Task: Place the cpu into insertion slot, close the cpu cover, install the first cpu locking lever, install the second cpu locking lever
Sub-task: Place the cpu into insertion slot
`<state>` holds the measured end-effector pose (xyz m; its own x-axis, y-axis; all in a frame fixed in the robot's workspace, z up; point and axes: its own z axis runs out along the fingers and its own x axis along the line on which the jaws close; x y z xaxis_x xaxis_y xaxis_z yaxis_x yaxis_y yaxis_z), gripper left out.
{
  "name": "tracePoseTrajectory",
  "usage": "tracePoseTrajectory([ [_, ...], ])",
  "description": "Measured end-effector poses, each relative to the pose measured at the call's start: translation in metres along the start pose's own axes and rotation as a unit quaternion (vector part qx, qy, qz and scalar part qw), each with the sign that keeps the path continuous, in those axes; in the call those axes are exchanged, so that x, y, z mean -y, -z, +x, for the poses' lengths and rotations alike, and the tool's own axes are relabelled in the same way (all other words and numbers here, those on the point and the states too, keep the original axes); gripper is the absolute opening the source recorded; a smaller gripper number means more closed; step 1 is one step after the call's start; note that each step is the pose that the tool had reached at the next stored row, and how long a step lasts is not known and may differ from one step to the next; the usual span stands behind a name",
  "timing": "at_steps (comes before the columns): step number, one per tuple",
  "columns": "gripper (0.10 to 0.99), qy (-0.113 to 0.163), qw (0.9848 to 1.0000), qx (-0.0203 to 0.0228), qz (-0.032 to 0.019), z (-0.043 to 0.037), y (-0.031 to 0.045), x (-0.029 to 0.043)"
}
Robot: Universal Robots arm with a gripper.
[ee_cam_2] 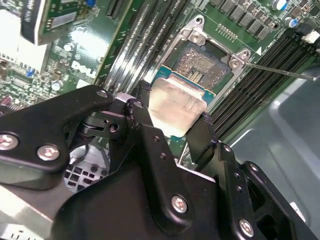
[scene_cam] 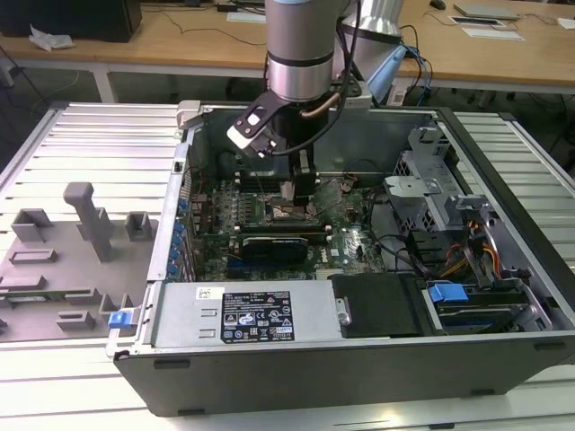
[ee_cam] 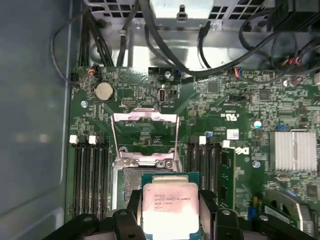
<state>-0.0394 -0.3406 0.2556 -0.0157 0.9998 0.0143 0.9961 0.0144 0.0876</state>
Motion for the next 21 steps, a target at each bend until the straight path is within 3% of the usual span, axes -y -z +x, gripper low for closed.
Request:
tracePoseTrajectory([
  [16,0.541,-0.001,1.0,0.0006,0.0,0.0149,-0.0272,0.0067],
  [21,0.541,-0.005,1.0,0.0048,0.0001,0.0156,-0.0345,0.0091],
])
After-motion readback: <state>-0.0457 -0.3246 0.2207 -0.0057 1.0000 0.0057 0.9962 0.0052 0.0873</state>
